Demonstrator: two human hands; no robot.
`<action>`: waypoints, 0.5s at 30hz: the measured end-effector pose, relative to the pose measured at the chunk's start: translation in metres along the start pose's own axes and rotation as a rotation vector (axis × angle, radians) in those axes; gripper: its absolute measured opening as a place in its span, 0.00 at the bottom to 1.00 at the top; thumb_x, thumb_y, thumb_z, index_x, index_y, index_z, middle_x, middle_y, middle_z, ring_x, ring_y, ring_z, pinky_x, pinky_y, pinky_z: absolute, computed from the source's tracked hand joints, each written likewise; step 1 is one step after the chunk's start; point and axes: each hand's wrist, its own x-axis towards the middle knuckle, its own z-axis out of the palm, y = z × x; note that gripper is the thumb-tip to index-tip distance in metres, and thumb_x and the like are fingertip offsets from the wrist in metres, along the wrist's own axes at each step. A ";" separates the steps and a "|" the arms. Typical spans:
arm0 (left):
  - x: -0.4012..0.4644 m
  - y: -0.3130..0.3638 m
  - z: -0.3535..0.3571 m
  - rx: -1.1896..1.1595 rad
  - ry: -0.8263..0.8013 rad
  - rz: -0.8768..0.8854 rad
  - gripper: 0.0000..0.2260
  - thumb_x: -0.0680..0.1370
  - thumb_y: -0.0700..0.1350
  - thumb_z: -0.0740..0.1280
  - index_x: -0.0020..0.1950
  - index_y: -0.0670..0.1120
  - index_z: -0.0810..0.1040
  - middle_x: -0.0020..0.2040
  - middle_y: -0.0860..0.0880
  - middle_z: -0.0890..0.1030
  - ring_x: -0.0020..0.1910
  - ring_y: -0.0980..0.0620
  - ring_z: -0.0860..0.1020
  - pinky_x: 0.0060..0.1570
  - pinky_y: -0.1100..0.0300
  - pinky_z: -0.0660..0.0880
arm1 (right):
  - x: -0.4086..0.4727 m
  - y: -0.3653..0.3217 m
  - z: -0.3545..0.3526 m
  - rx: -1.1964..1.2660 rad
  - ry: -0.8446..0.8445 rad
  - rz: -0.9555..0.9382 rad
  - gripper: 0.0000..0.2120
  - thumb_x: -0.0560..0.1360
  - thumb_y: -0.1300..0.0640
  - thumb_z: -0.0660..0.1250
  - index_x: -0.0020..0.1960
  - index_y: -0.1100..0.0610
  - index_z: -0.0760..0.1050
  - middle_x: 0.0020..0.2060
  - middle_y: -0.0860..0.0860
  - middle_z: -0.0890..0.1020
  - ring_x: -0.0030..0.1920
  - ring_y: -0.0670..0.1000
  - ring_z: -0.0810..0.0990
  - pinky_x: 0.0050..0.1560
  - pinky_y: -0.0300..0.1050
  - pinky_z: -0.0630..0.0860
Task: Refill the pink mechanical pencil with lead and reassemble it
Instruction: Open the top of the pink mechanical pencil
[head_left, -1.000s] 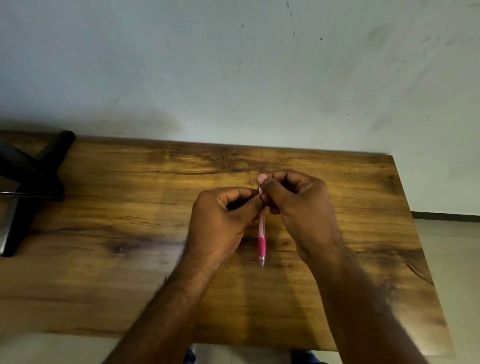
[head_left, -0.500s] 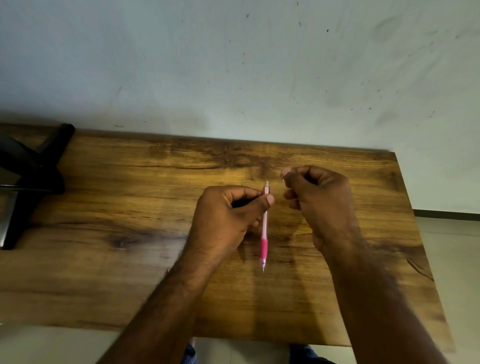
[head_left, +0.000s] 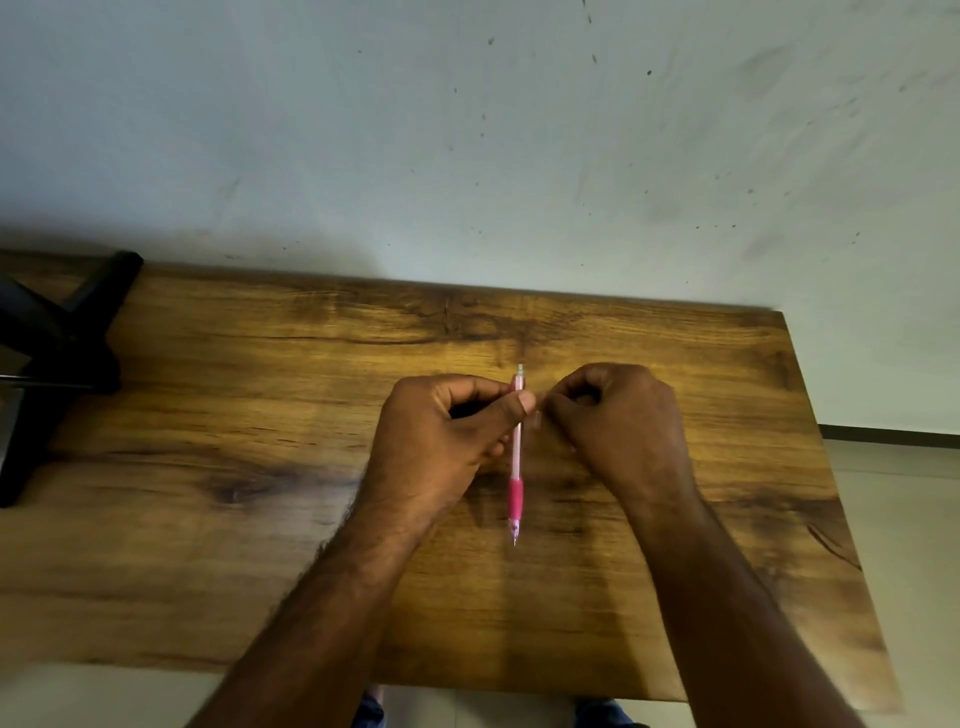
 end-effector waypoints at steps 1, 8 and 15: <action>0.000 0.000 0.000 -0.001 -0.009 0.003 0.02 0.75 0.45 0.75 0.45 0.48 0.87 0.36 0.54 0.87 0.33 0.58 0.83 0.37 0.63 0.81 | 0.002 0.001 -0.006 0.087 0.026 -0.003 0.05 0.76 0.51 0.76 0.42 0.49 0.84 0.35 0.45 0.85 0.37 0.43 0.83 0.38 0.42 0.80; 0.000 -0.001 0.001 -0.004 -0.017 -0.010 0.05 0.74 0.46 0.76 0.47 0.46 0.88 0.38 0.53 0.87 0.35 0.55 0.84 0.38 0.60 0.82 | -0.003 -0.011 -0.023 0.620 -0.216 0.053 0.08 0.76 0.54 0.75 0.46 0.59 0.86 0.38 0.54 0.87 0.35 0.48 0.82 0.37 0.39 0.78; 0.001 -0.004 0.002 0.022 -0.019 -0.002 0.06 0.74 0.46 0.76 0.49 0.46 0.87 0.38 0.51 0.87 0.35 0.53 0.85 0.38 0.59 0.83 | -0.004 -0.012 -0.019 0.593 -0.246 0.044 0.06 0.75 0.55 0.76 0.45 0.58 0.86 0.36 0.54 0.86 0.34 0.48 0.81 0.36 0.40 0.78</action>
